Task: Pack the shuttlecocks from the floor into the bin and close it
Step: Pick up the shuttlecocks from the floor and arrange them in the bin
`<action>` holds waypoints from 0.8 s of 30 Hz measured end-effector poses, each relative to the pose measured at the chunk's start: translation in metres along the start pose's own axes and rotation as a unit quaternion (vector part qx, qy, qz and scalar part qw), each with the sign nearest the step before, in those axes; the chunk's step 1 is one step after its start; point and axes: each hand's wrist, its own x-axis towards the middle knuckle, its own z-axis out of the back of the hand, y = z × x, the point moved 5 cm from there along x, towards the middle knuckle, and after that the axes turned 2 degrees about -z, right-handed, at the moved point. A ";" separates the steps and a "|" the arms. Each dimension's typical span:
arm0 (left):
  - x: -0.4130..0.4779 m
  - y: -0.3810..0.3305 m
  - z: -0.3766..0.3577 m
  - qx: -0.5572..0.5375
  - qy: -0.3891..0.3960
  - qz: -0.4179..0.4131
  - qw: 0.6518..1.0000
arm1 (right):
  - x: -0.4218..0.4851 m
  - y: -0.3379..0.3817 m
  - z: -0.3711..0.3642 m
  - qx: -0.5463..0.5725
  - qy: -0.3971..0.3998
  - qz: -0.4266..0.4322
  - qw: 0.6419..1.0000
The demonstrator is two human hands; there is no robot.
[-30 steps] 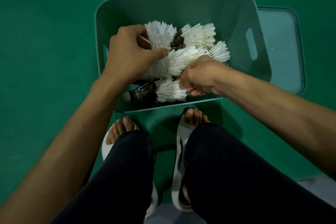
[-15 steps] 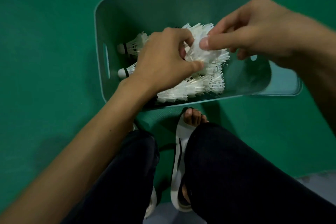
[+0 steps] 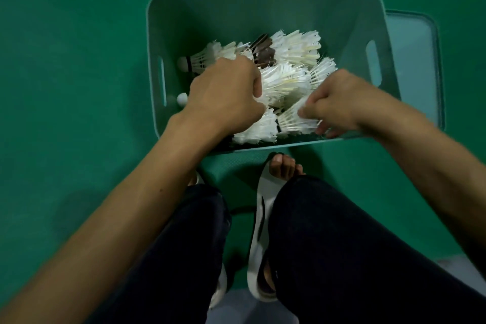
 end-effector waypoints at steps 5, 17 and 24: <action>-0.001 -0.004 -0.012 0.022 0.045 -0.022 0.999 | 0.018 0.008 -0.036 0.135 0.110 -0.017 0.985; 0.001 -0.013 -0.019 0.071 0.029 -0.053 0.996 | 0.014 0.010 0.059 -0.102 -0.239 0.017 0.965; 0.001 -0.014 -0.021 0.067 0.037 -0.042 0.996 | 0.048 0.009 0.032 0.064 -0.214 -0.019 0.975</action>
